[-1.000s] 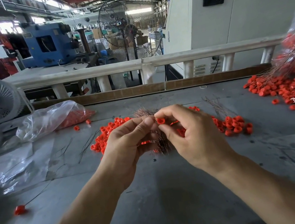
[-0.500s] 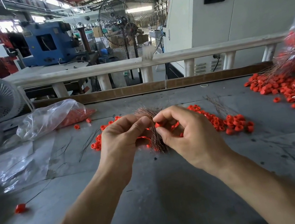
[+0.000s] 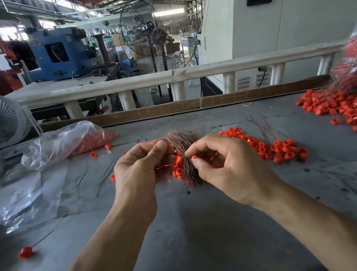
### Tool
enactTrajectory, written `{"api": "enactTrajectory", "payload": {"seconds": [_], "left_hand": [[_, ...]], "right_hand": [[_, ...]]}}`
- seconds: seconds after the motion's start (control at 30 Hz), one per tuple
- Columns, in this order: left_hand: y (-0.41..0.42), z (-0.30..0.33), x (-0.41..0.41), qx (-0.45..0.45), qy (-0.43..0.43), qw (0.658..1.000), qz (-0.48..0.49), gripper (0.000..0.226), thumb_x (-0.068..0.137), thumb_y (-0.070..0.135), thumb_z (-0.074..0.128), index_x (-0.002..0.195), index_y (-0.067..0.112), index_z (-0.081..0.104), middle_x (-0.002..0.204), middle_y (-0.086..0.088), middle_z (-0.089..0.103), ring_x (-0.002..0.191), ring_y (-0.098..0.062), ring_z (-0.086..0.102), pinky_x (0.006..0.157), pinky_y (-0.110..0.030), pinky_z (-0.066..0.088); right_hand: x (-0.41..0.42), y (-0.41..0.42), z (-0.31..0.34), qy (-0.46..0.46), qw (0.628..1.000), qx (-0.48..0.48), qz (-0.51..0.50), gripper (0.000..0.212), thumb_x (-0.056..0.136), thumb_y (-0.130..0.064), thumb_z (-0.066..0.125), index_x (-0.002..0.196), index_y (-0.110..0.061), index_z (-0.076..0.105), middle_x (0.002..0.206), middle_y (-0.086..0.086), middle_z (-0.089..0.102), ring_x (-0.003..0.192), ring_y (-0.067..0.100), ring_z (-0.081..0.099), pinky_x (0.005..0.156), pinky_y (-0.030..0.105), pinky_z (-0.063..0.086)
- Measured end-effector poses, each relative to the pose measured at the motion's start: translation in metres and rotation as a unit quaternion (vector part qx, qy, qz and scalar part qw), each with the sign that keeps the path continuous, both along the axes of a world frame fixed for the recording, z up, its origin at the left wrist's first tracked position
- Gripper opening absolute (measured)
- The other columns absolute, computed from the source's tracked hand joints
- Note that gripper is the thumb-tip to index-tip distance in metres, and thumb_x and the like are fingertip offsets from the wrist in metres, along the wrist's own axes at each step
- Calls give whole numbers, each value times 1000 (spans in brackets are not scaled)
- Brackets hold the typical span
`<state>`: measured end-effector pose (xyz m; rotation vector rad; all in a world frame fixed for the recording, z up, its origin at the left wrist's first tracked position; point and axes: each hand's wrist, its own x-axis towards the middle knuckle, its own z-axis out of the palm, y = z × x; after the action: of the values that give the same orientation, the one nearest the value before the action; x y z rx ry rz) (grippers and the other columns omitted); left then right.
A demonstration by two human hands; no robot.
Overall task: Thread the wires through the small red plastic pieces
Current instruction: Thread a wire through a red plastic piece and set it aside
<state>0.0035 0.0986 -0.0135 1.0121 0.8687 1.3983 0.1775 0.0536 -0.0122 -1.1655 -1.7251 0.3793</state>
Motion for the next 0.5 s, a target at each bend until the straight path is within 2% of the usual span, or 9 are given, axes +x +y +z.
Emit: {"api": "enactTrajectory", "payload": {"seconds": [0.17,0.27,0.37,0.5], "left_hand": [[3,-2,-1,5,21,1000,-6,13,94,14,67,87,9,76,86,-11,74,68,-17,68,57,-27,57],[6,-3,-5,-2,54,999,7,13,97,13,65,95,7,77,89,-11,76,67,-17,67,56,-28,56],[8,-3,-5,-7,85,996,26,13,98,9,64,96,7,76,85,-9,76,65,-16,66,56,-27,56],[7,-3,-2,0,113,993,33,17,98,4,62,90,9,77,79,-7,74,64,-17,65,59,-31,58]], "right_hand": [[3,2,-3,-31,999,7,-16,16,89,-9,74,98,-22,76,87,-15,69,80,-2,64,70,7,44],[15,9,-5,-52,995,11,-87,15,89,-13,76,99,-23,76,89,-16,70,83,0,65,72,7,46],[35,17,-3,-71,979,3,-190,13,88,-17,76,98,-25,76,86,-14,72,79,5,66,77,26,56],[72,26,0,-103,931,-33,-349,8,89,-25,73,97,-26,74,95,-4,74,92,23,70,81,36,56]]}}
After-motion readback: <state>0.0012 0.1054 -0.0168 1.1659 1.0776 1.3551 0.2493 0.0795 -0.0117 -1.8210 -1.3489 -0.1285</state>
